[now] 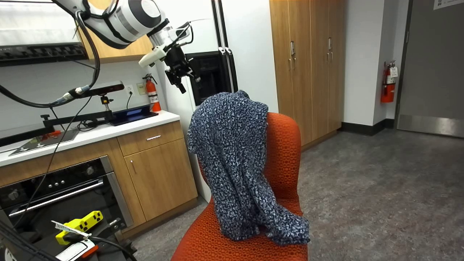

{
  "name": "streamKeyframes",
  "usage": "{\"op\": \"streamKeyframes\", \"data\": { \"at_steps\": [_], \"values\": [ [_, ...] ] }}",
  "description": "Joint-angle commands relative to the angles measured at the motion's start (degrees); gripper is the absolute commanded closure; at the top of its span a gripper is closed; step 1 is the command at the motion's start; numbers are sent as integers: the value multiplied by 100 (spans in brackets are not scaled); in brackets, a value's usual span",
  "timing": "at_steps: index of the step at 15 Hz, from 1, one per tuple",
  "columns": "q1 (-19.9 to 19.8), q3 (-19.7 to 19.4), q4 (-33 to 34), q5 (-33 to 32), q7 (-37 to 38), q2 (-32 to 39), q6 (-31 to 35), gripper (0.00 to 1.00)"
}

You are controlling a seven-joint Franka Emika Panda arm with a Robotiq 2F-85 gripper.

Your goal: Move the cloth from the backrest of the chair to the seat of the chair then move it to the backrest of the chair

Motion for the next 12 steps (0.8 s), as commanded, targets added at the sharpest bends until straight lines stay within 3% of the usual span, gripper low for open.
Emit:
{"op": "streamKeyframes", "data": {
  "at_steps": [1, 12],
  "values": [
    [161, -178, 11, 0, -71, 26, 31, 0],
    [222, -450, 354, 105, -938, 1429, 2003, 0]
  ]
}}
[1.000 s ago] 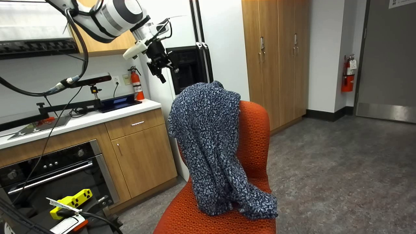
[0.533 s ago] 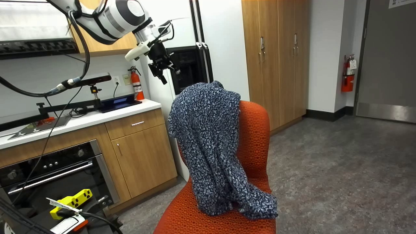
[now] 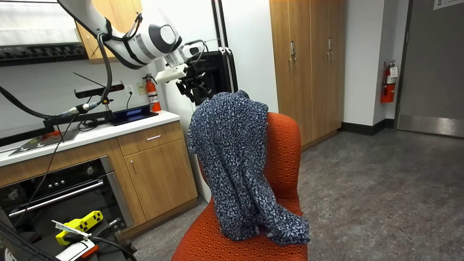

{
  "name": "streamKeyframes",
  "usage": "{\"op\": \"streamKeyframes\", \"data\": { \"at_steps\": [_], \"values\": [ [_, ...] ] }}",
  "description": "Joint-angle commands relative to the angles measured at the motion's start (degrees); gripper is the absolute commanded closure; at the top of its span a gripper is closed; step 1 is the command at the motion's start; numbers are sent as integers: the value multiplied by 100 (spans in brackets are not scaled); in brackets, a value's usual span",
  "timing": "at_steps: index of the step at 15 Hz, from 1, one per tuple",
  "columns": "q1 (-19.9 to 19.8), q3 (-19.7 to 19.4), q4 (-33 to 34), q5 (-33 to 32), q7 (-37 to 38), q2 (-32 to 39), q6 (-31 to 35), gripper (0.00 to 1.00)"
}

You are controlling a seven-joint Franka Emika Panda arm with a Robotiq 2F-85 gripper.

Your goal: Move the cloth from the backrest of the chair to the seat of the chair then move it to the backrest of the chair

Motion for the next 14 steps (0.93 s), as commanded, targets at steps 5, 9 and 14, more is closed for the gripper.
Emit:
{"op": "streamKeyframes", "data": {
  "at_steps": [5, 9, 14],
  "values": [
    [262, -190, 974, 225, -910, 1306, 435, 0],
    [420, -194, 1498, 249, -1157, 1760, 346, 0],
    [381, -236, 1571, 301, -1344, 1920, 447, 49]
  ]
}}
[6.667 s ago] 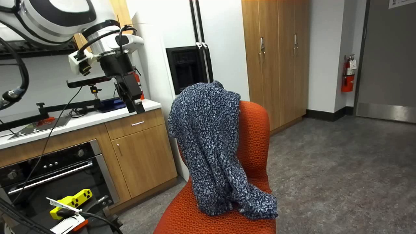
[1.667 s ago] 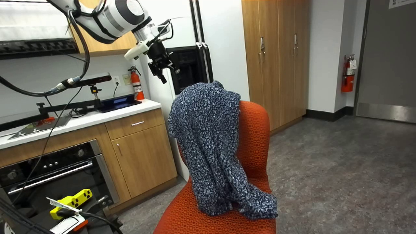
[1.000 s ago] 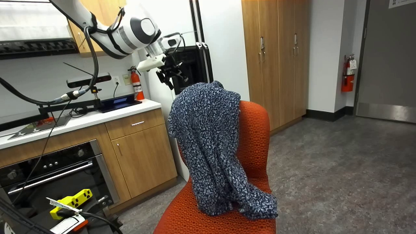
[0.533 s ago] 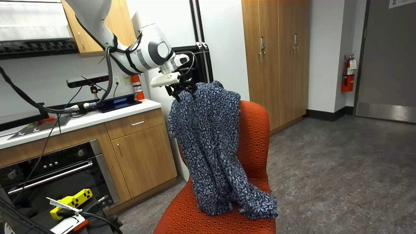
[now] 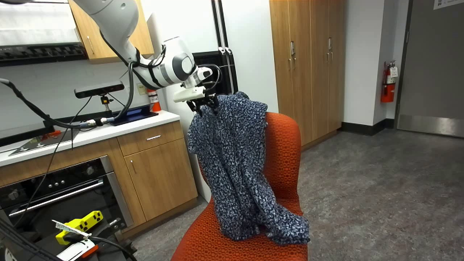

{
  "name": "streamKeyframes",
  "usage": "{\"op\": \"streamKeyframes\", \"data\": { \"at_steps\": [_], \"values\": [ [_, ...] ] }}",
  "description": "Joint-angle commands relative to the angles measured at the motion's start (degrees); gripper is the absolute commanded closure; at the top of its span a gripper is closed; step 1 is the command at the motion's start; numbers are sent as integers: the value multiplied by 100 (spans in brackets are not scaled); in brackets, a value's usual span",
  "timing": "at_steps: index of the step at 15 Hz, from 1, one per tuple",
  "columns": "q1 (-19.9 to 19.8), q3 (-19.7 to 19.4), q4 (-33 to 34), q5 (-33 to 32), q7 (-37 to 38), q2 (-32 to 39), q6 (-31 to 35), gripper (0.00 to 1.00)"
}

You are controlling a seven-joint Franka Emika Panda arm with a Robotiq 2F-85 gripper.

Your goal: Move the cloth from the backrest of the chair to the seat of the chair then move it to the backrest of the chair

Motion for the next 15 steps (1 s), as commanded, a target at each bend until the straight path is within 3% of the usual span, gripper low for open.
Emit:
{"op": "streamKeyframes", "data": {
  "at_steps": [1, 7, 11, 15],
  "values": [
    [15, -141, 163, 210, -319, 129, 48, 58],
    [-58, -277, -250, 358, -165, -269, 149, 98],
    [-17, -410, -747, 442, 28, -825, 154, 98],
    [24, -492, -1659, 386, 311, -1788, 105, 97]
  ]
}}
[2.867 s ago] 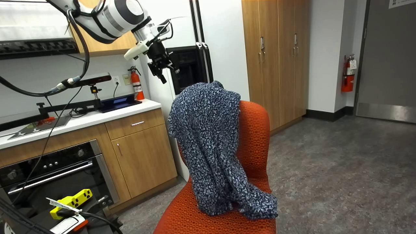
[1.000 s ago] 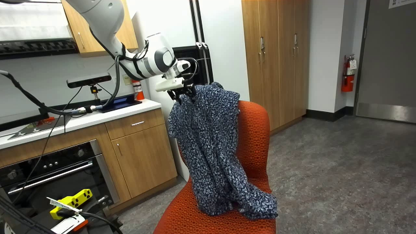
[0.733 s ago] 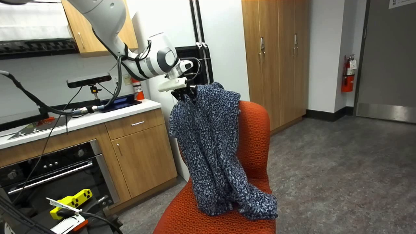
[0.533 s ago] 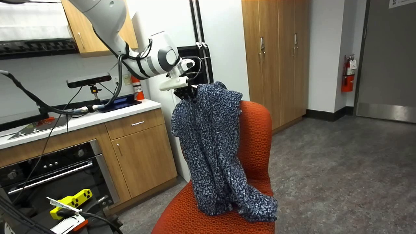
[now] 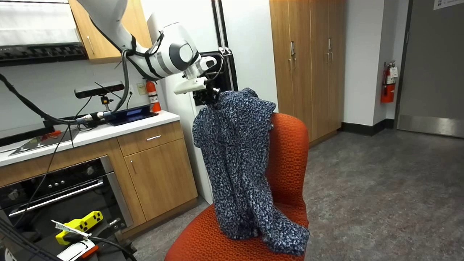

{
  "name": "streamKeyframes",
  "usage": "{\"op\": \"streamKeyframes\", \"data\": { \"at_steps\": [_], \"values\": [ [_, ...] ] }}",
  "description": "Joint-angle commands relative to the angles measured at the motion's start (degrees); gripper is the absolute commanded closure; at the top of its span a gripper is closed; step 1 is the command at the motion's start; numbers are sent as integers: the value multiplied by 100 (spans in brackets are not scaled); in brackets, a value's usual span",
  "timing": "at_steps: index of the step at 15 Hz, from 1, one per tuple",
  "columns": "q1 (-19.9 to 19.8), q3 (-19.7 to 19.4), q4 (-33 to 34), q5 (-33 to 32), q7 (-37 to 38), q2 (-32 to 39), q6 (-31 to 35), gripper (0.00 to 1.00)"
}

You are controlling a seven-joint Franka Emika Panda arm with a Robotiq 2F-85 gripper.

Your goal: Move the cloth from the backrest of the chair to the seat of the chair then move it to the backrest of the chair

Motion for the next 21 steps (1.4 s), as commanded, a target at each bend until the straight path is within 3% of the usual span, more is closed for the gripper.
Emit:
{"op": "streamKeyframes", "data": {
  "at_steps": [1, 11, 13, 21],
  "values": [
    [58, -97, -1179, 62, 331, -1193, 86, 97],
    [-105, -45, -3717, -45, 1963, -4070, -121, 97],
    [-393, 231, -4123, 111, 2132, -4602, -234, 97],
    [-683, 547, -4881, 646, 2445, -5929, -866, 97]
  ]
}}
